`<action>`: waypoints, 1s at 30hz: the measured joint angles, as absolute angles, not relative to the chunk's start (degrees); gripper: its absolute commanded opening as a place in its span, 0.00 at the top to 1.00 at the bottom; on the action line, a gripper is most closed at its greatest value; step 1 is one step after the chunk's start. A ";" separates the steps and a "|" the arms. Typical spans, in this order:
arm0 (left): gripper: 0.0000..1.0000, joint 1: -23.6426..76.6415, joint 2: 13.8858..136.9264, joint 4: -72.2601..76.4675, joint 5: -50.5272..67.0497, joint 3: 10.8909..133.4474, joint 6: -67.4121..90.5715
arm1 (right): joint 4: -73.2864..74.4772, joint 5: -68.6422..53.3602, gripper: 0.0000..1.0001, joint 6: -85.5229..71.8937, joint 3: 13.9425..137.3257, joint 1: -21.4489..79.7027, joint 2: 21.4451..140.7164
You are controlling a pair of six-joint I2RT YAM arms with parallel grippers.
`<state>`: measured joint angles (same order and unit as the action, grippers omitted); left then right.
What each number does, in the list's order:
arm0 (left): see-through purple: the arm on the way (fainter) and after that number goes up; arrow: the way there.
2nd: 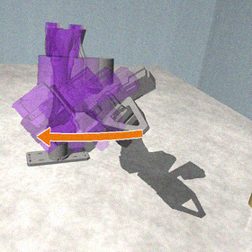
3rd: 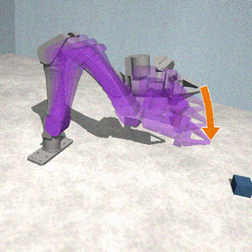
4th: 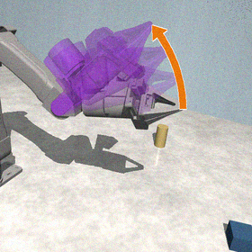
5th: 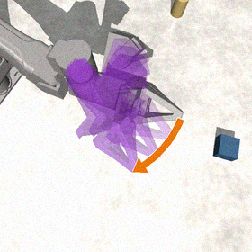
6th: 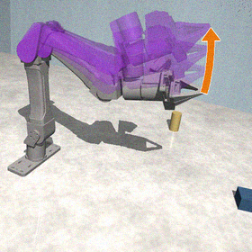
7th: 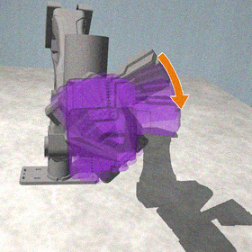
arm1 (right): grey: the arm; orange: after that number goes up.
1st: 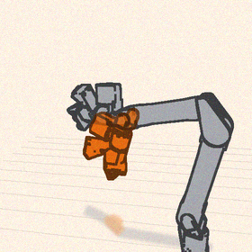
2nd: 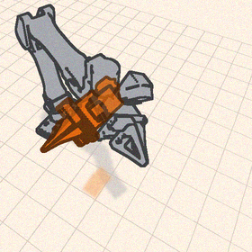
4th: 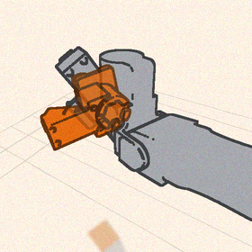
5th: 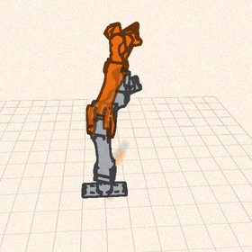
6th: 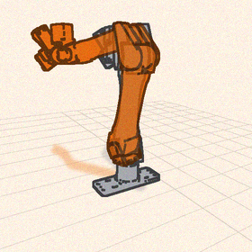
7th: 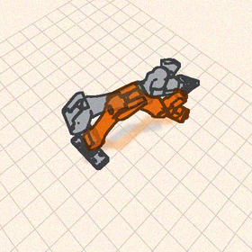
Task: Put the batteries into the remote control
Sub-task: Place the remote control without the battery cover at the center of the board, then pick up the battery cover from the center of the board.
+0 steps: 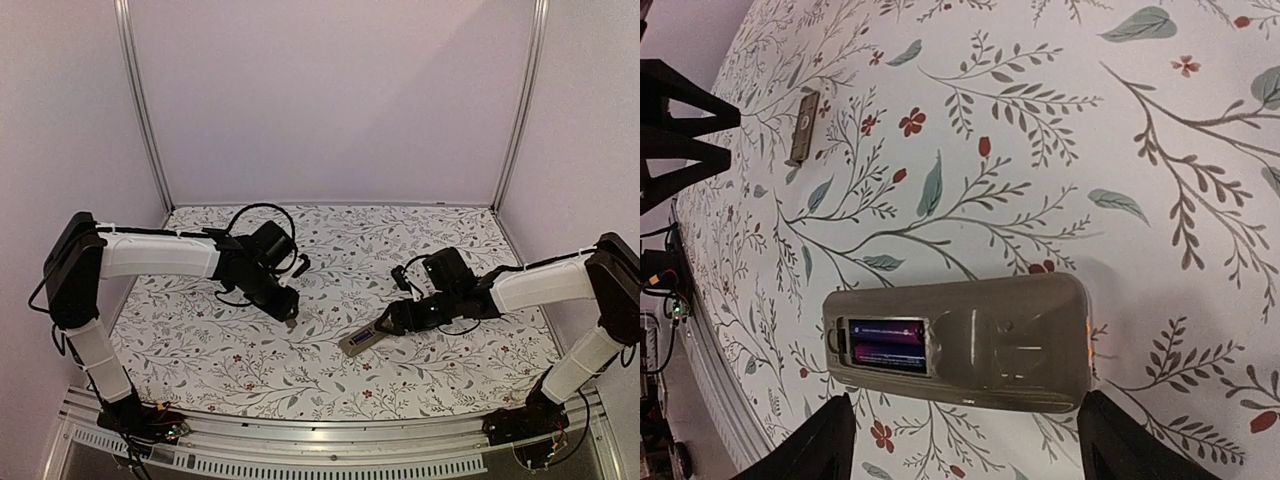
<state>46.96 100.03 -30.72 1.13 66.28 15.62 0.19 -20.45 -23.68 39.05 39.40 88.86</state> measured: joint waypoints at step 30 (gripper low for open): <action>0.88 49.45 113.69 -38.74 1.39 75.46 4.56 | 6.44 -27.38 0.23 -20.78 45.95 35.75 91.11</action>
